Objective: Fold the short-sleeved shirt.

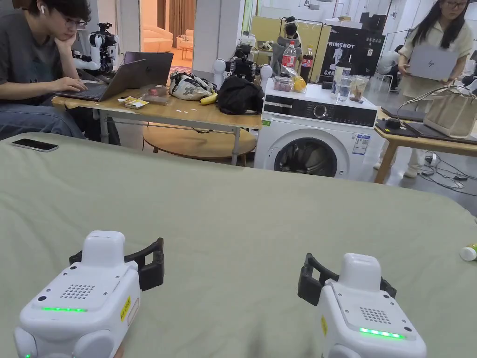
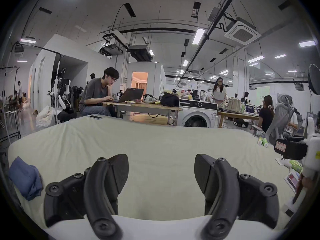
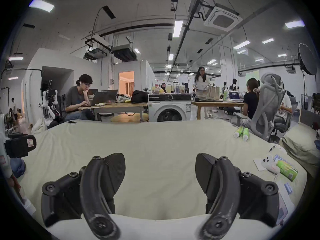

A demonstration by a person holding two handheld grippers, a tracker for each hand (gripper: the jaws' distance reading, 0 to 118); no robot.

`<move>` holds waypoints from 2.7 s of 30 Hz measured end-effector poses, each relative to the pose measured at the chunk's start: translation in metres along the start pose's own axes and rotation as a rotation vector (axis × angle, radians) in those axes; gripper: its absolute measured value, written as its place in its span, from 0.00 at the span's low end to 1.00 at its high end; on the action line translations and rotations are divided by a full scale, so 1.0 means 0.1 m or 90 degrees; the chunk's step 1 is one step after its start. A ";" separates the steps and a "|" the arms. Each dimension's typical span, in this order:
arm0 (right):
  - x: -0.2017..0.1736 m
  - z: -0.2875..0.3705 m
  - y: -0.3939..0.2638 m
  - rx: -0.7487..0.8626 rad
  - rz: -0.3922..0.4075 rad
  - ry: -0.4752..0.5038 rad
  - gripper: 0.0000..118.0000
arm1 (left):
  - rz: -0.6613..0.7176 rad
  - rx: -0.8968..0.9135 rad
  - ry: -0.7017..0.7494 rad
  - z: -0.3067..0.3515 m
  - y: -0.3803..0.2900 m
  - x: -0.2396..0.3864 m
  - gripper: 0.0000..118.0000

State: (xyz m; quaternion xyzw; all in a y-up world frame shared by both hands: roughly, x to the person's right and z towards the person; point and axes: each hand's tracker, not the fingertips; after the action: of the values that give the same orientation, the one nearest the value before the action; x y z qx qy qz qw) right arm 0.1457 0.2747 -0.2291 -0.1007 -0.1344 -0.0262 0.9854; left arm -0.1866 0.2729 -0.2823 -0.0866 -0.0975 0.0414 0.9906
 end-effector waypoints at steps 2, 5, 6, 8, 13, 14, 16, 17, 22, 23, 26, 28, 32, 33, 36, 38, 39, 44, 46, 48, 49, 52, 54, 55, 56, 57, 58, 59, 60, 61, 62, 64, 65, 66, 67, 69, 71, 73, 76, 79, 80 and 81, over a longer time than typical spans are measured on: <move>0.05 0.00 0.00 0.007 -0.014 0.008 0.72 | -0.007 0.012 0.021 0.01 -0.01 0.00 0.67; 0.08 0.00 0.00 0.022 -0.024 0.022 0.72 | -0.021 0.034 0.042 0.04 -0.01 0.01 0.67; 0.08 0.00 0.01 0.022 -0.025 0.028 0.72 | -0.024 0.042 0.045 0.05 0.00 0.01 0.67; 0.02 0.00 0.01 0.032 -0.010 -0.005 0.72 | -0.019 0.062 0.049 0.07 0.02 -0.01 0.67; 0.03 0.02 0.01 0.046 -0.039 0.014 0.72 | 0.003 0.083 0.049 0.06 0.08 -0.07 0.67; 0.02 0.02 0.02 0.045 -0.047 0.008 0.72 | 0.001 0.089 0.056 0.05 0.08 -0.06 0.67; 0.01 0.01 0.03 0.048 -0.055 -0.002 0.72 | -0.003 0.091 0.059 0.04 0.08 -0.06 0.67; 0.00 0.01 0.05 0.048 -0.054 -0.005 0.72 | -0.006 0.092 0.059 0.04 0.09 -0.06 0.67; -0.04 0.00 0.13 0.040 -0.052 -0.025 0.72 | -0.024 0.072 0.048 0.01 0.13 -0.05 0.67; -0.06 -0.01 0.14 0.037 -0.054 -0.031 0.72 | -0.025 0.070 0.045 0.01 0.13 -0.04 0.67; -0.04 0.00 0.15 0.037 -0.066 -0.019 0.72 | -0.024 0.066 0.037 0.00 0.14 -0.04 0.67; -0.02 0.01 0.15 0.038 -0.077 -0.004 0.72 | -0.025 0.065 0.032 0.00 0.15 -0.04 0.67; -0.02 0.01 0.17 0.038 -0.079 -0.005 0.72 | -0.037 0.054 0.035 -0.01 0.15 -0.02 0.67; -0.02 0.01 0.17 0.039 -0.079 -0.004 0.72 | -0.040 0.051 0.036 -0.02 0.15 -0.02 0.67; -0.01 0.02 0.18 0.039 -0.082 0.002 0.72 | -0.052 0.047 0.037 -0.02 0.15 -0.02 0.67; -0.02 0.03 0.19 0.038 -0.083 -0.003 0.72 | -0.061 0.045 0.039 -0.02 0.15 -0.02 0.67; -0.04 0.02 0.20 0.036 -0.083 -0.012 0.72 | -0.064 0.045 0.039 -0.02 0.15 -0.02 0.67; -0.06 -0.01 0.20 0.023 -0.075 -0.042 0.72 | -0.072 0.041 0.045 -0.02 0.16 -0.03 0.67; -0.07 -0.02 0.20 0.015 -0.071 -0.050 0.72 | -0.069 0.043 0.045 -0.02 0.17 -0.04 0.67; -0.08 -0.03 0.20 0.008 -0.069 -0.059 0.72 | -0.067 0.044 0.044 -0.02 0.18 -0.05 0.67; -0.08 -0.04 0.19 0.006 -0.070 -0.062 0.72 | -0.068 0.043 0.045 -0.02 0.18 -0.05 0.67; -0.06 -0.05 0.19 -0.001 -0.074 -0.066 0.72 | -0.072 0.037 0.048 -0.03 0.19 -0.05 0.67; -0.05 -0.06 0.18 -0.005 -0.075 -0.066 0.72 | -0.075 0.034 0.049 -0.03 0.19 -0.04 0.67; -0.06 -0.07 0.18 -0.007 -0.074 -0.068 0.72 | -0.076 0.031 0.050 -0.04 0.19 -0.04 0.67; -0.06 -0.07 0.18 -0.008 -0.073 -0.069 0.72 | -0.077 0.030 0.049 -0.04 0.19 -0.03 0.67; -0.06 -0.07 0.18 -0.008 -0.071 -0.069 0.72 | -0.078 0.028 0.048 -0.04 0.18 -0.03 0.67; -0.06 -0.08 0.17 -0.009 -0.070 -0.070 0.72 | -0.079 0.027 0.048 -0.05 0.18 -0.03 0.67; -0.07 -0.08 0.17 -0.012 -0.066 -0.070 0.72 | -0.079 0.024 0.050 -0.06 0.18 -0.02 0.67; -0.08 -0.09 0.16 -0.015 -0.063 -0.068 0.72 | -0.080 0.021 0.049 -0.07 0.18 -0.02 0.67; -0.08 -0.09 0.15 -0.018 -0.061 -0.068 0.72 | -0.080 0.018 0.048 -0.08 0.17 -0.03 0.67; -0.09 -0.10 0.14 -0.021 -0.058 -0.066 0.72 | -0.081 0.015 0.047 -0.08 0.16 -0.02 0.67; -0.10 -0.11 0.12 -0.028 -0.050 -0.065 0.72 | -0.084 0.011 0.047 -0.09 0.15 -0.01 0.67; -0.10 -0.12 0.11 -0.030 -0.048 -0.065 0.72 | -0.086 0.008 0.048 -0.09 0.15 -0.01 0.67; -0.10 -0.12 0.11 -0.034 -0.045 -0.065 0.72 | -0.088 0.006 0.049 -0.09 0.14 -0.01 0.67; -0.10 -0.13 0.11 -0.036 -0.043 -0.064 0.72 | -0.089 0.005 0.048 -0.10 0.14 -0.01 0.67; -0.10 -0.14 0.11 -0.040 -0.038 -0.066 0.72 | -0.094 0.002 0.046 -0.09 0.14 0.00 0.67; -0.10 -0.15 0.12 -0.041 -0.036 -0.069 0.72 | -0.097 0.000 0.047 -0.10 0.15 0.00 0.67; -0.11 -0.16 0.13 -0.040 -0.034 -0.071 0.72 | -0.098 0.002 0.047 -0.11 0.15 -0.01 0.67; -0.11 -0.16 0.14 -0.039 -0.031 -0.071 0.72 | -0.094 0.001 0.047 -0.12 0.17 -0.02 0.67; -0.12 -0.16 0.15 -0.036 -0.025 -0.072 0.72 | -0.092 -0.001 0.046 -0.12 0.17 -0.02 0.67; -0.13 -0.16 0.14 -0.035 -0.022 -0.072 0.72 | -0.091 -0.002 0.046 -0.12 0.17 -0.03 0.67; -0.14 -0.15 0.14 -0.035 -0.017 -0.072 0.72 | -0.091 -0.002 0.046 -0.12 0.16 -0.03 0.67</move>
State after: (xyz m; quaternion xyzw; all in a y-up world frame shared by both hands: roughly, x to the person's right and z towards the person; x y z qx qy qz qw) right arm 0.1378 0.2859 -0.2500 -0.1274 -0.1902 -0.0372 0.9727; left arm -0.1883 0.2866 -0.2975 -0.0827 -0.0675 -0.0329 0.9937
